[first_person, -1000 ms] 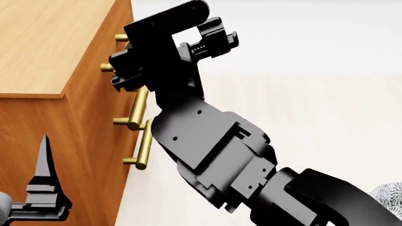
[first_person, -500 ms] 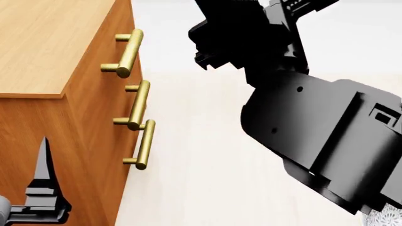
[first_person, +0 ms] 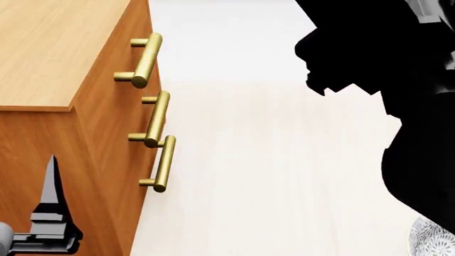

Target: Close the top drawer of the cabinet and put the bowl on top of it.

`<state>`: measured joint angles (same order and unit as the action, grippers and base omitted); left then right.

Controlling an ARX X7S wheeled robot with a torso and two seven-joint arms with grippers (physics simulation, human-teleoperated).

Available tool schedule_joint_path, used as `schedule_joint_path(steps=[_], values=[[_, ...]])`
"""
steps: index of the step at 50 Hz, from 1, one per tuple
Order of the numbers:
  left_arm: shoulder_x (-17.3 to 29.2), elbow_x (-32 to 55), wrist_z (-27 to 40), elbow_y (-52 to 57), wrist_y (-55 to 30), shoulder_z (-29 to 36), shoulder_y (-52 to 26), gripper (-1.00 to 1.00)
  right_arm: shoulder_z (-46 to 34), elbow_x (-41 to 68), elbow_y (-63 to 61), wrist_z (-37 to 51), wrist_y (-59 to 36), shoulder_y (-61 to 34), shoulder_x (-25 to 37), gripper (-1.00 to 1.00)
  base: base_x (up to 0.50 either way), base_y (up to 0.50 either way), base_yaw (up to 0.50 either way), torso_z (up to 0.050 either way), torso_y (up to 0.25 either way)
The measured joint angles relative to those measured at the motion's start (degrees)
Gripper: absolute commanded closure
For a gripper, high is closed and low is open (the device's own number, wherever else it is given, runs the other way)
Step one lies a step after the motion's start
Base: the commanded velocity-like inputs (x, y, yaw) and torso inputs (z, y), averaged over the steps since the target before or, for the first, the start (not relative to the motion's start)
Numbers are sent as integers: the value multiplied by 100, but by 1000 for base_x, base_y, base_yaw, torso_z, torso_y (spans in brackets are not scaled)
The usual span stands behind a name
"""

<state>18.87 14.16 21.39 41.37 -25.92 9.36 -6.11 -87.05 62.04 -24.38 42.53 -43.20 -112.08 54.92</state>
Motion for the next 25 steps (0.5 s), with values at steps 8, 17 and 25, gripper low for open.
schedule_joint_path(steps=[8,17,25], values=[[10,9,15,26,17,23,14,-100,-6,213,-587,-24,-409,-257,598,-100,0,0,0,0,0],[20,17,21,1,85,34,53,-100,-50,368,-1199,-17,-674,-335,1304,-100,0,0,0,0,0],[20,16,21,-51,142,66,64,-100,-139,421,-1665,-34,-769,-259,1857,-100,0,0,0,0,0]])
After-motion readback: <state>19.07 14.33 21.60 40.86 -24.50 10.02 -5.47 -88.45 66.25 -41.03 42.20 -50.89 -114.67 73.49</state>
